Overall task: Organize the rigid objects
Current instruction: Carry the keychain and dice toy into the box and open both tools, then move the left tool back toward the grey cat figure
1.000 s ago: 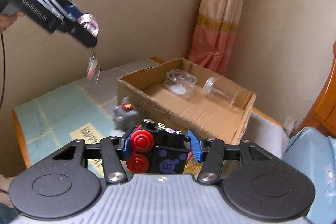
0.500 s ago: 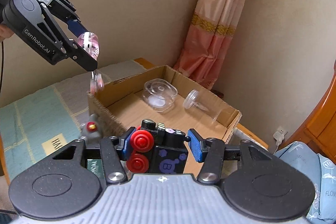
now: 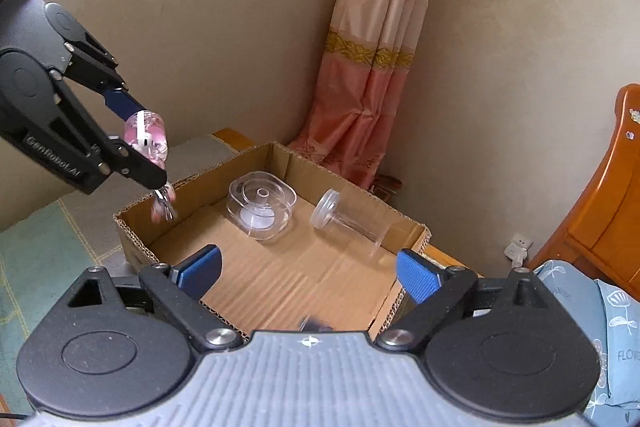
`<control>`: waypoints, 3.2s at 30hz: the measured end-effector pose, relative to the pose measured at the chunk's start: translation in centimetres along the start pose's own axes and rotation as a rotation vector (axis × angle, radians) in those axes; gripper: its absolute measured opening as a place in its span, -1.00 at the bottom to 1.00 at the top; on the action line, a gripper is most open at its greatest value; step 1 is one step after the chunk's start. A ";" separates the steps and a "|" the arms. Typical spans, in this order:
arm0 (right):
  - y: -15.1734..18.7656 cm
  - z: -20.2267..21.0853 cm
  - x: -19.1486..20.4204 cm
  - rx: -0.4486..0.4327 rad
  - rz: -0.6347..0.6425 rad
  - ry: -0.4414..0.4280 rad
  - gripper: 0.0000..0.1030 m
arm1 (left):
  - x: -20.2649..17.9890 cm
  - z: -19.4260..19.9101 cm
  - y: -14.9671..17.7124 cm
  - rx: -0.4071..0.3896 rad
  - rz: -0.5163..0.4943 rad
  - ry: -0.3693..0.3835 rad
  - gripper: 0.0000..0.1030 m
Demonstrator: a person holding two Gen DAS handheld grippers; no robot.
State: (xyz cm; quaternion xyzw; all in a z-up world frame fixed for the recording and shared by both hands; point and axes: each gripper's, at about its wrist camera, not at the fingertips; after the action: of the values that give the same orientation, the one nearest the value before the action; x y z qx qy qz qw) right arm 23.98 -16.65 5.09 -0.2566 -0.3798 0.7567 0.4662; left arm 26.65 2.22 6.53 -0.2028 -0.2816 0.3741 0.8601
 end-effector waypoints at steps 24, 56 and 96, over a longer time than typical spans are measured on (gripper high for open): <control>2.1 3.6 2.7 0.013 -0.012 -0.017 1.00 | -1.7 2.1 2.1 -0.036 0.037 -0.042 0.99; 18.6 2.1 5.2 0.181 -0.309 0.073 1.00 | -5.5 -3.5 7.7 0.007 0.353 -0.054 0.99; 19.1 2.4 5.4 0.129 -0.317 0.081 1.00 | -6.8 -1.6 18.3 0.072 0.315 -0.068 0.99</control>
State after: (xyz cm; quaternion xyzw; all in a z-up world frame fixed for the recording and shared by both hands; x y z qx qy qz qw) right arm 10.10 -17.84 -9.23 -0.1933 -0.3470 0.6857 0.6100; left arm 14.20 8.53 -7.14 -0.2010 -0.2616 0.5209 0.7873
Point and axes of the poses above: each gripper's, at about its wrist camera, not at the fingertips, and z roughly against the way its jaws point, x to its left, y to its underside, and after that the axes turned 14 degrees about -z, right-handed
